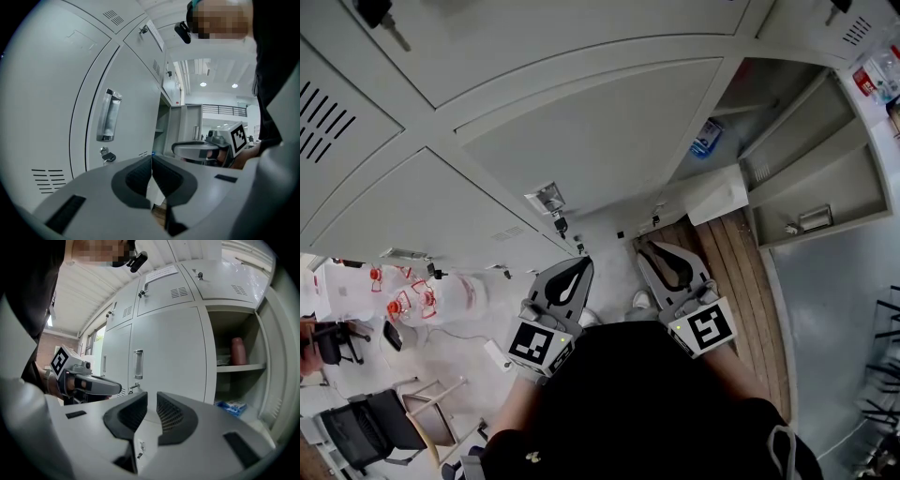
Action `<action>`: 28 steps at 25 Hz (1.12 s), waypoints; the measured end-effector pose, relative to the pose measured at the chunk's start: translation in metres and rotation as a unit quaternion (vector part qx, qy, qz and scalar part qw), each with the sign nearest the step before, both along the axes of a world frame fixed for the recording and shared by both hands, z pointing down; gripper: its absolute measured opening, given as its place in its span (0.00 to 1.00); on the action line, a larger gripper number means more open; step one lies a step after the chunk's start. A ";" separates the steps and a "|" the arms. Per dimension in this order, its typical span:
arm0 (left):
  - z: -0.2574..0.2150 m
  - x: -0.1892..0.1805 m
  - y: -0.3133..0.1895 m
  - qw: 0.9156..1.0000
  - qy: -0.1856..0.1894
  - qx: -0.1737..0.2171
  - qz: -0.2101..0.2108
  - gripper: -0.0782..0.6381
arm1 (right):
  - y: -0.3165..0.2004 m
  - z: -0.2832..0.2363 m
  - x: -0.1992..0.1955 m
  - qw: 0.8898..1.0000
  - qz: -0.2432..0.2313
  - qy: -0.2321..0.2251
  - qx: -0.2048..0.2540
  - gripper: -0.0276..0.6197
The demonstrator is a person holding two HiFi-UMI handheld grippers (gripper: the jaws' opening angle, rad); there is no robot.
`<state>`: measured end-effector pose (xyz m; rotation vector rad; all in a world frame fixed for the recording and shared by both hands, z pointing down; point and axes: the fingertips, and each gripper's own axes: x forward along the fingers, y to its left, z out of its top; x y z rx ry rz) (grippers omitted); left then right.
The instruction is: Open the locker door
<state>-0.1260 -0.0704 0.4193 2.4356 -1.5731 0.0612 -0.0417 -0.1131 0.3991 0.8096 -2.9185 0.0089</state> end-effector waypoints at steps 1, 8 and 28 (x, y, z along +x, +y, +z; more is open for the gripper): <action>0.000 0.000 0.000 1.000 0.000 0.000 0.000 0.14 | -0.001 0.000 0.000 1.000 0.001 0.001 0.001 0.16; -0.003 0.001 -0.004 1.000 -0.004 -0.006 -0.001 0.14 | 0.003 -0.004 -0.003 1.000 -0.008 -0.006 0.003 0.16; 0.001 0.014 -0.008 1.000 -0.004 -0.009 0.006 0.14 | -0.005 0.005 0.013 1.000 0.008 0.006 -0.001 0.16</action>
